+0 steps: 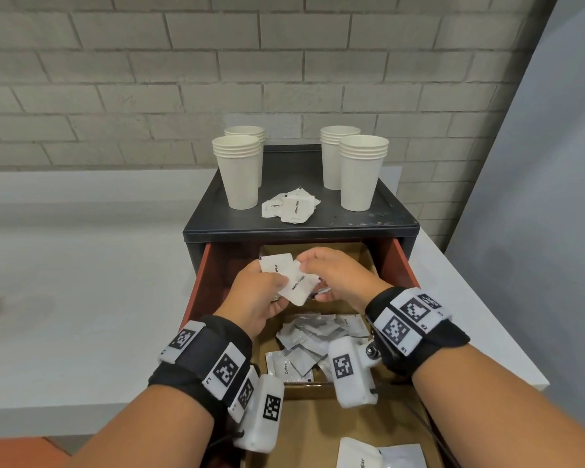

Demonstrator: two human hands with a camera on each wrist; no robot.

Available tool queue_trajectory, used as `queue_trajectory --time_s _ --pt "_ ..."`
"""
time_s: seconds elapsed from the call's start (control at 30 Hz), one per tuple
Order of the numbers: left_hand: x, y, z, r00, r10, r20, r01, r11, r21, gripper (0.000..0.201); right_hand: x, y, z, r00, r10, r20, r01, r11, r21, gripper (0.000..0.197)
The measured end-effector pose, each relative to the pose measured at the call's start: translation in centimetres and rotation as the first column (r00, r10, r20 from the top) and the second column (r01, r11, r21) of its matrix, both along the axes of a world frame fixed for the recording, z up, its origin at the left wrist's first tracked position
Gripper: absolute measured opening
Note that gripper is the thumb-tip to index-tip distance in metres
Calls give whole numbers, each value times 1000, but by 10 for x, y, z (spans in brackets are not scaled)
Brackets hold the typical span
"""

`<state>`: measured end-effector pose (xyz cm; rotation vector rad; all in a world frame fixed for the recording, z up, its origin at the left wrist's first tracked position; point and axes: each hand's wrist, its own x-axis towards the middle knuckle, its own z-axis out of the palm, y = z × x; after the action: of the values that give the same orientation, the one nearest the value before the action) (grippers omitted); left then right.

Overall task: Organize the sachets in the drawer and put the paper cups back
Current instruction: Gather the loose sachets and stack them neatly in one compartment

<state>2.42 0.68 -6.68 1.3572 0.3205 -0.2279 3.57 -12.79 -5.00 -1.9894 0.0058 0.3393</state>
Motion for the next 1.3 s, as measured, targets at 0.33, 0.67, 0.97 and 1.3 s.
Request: queue_trajectory --time_s 0.33,0.67,0.97,1.3 --pt "1 3 12 983 126 -130 -136 988 -73 20 4 -14 6 969 -116 220 124 992 -22 6" --pt "-4 3 12 999 -7 -50 -9 951 -310 14 11 2 21 925 23 379 25 992 -122 22" --pt "-2 5 13 990 130 -47 -132 989 -59 33 54 15 79 785 -338 519 265 941 211 24" --pt "-4 10 13 991 130 36 -131 990 57 21 57 12 63 902 -147 405 247 947 -207 24"
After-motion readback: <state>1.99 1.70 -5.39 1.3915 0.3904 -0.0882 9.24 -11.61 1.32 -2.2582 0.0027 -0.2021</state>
